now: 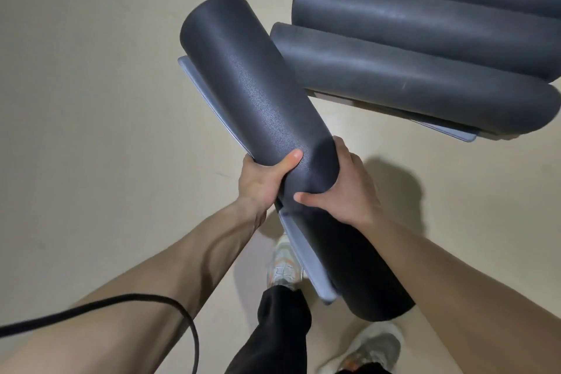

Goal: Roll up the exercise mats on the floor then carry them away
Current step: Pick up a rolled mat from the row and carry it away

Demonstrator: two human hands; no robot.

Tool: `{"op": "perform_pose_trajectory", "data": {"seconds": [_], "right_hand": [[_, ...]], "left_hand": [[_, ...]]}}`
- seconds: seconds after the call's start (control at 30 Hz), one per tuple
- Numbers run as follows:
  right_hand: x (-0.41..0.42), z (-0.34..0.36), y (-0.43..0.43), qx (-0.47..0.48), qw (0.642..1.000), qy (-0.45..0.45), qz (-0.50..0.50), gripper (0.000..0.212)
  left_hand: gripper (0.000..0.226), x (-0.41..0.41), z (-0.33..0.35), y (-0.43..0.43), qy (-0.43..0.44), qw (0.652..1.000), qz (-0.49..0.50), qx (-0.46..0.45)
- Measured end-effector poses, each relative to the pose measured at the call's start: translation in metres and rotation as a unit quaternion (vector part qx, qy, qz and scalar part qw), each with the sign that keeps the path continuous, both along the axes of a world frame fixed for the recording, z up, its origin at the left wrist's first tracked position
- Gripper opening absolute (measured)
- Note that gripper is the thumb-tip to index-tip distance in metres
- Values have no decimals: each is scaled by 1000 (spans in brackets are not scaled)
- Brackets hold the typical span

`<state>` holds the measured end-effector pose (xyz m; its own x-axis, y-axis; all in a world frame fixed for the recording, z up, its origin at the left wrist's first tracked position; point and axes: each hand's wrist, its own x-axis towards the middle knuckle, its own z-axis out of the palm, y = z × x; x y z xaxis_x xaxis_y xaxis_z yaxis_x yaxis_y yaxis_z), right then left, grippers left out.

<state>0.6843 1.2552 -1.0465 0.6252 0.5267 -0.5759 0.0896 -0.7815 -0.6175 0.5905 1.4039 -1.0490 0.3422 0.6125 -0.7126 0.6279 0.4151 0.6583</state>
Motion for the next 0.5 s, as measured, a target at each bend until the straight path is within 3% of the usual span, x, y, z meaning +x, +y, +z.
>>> {"op": "perform_pose_trajectory", "data": {"seconds": [0.23, 0.43, 0.5], "right_hand": [[42, 156, -60, 87, 992, 28, -91, 127], [128, 269, -170, 30, 989, 2, -144, 134], [161, 293, -210, 26, 984, 1, -178, 132]], "left_hand": [[85, 61, 179, -50, 14, 997, -61, 37], [74, 175, 285, -148, -19, 989, -146, 23], [81, 217, 304, -186, -29, 984, -176, 14]]}}
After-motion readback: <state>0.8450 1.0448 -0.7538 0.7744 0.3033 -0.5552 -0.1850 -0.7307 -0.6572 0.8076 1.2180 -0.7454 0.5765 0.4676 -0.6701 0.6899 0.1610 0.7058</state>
